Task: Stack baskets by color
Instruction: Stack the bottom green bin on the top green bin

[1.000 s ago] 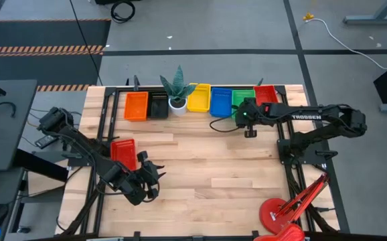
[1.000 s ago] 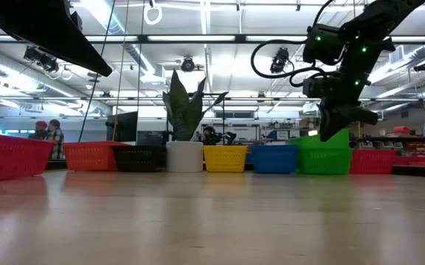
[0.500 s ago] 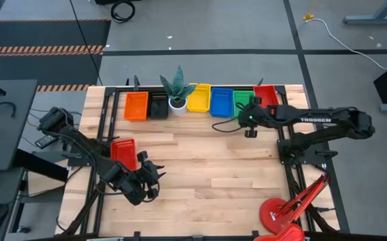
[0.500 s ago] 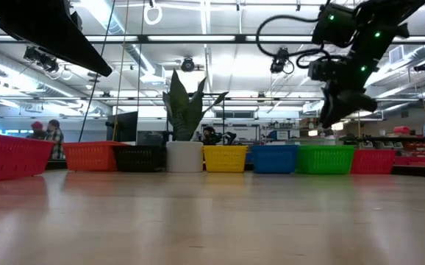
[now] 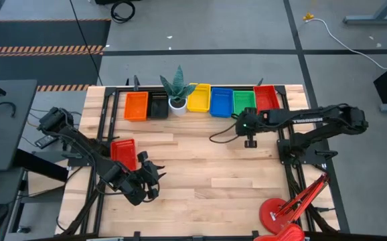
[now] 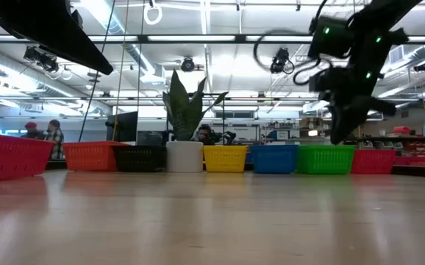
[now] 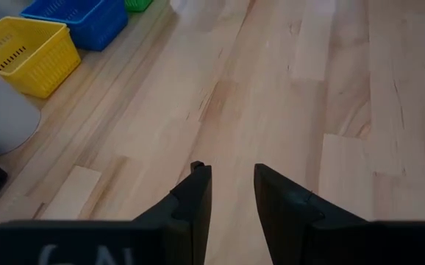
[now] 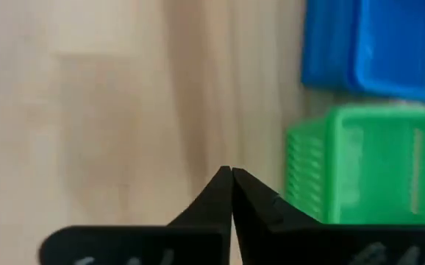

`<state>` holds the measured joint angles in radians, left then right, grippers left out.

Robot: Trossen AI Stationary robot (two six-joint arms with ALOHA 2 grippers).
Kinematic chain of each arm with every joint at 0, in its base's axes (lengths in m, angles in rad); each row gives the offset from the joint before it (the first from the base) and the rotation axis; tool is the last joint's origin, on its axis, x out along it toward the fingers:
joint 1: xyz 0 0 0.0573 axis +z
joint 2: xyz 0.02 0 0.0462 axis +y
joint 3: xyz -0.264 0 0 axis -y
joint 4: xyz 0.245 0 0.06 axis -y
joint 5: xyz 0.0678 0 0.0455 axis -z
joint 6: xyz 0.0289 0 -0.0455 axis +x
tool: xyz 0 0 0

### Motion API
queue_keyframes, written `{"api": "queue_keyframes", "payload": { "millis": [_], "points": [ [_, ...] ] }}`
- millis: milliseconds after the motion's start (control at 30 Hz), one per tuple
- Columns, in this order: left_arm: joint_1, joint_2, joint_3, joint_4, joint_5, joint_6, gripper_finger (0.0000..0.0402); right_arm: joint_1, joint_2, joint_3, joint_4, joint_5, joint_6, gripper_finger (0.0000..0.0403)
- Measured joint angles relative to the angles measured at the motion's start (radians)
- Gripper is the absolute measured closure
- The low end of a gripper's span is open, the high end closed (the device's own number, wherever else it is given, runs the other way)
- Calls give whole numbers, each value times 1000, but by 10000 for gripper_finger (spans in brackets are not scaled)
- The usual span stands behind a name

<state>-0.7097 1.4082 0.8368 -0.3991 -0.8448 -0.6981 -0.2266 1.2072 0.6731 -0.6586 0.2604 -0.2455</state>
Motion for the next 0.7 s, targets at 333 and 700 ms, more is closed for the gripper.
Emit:
{"api": "queue_keyframes", "payload": {
  "millis": [333,700],
  "points": [
    [0,0,0,0,0,3,292,-134,177,0,50,196,4,399],
    [0,0,0,0,0,4,292,-174,178,0,160,253,-21,400]
  ]
}}
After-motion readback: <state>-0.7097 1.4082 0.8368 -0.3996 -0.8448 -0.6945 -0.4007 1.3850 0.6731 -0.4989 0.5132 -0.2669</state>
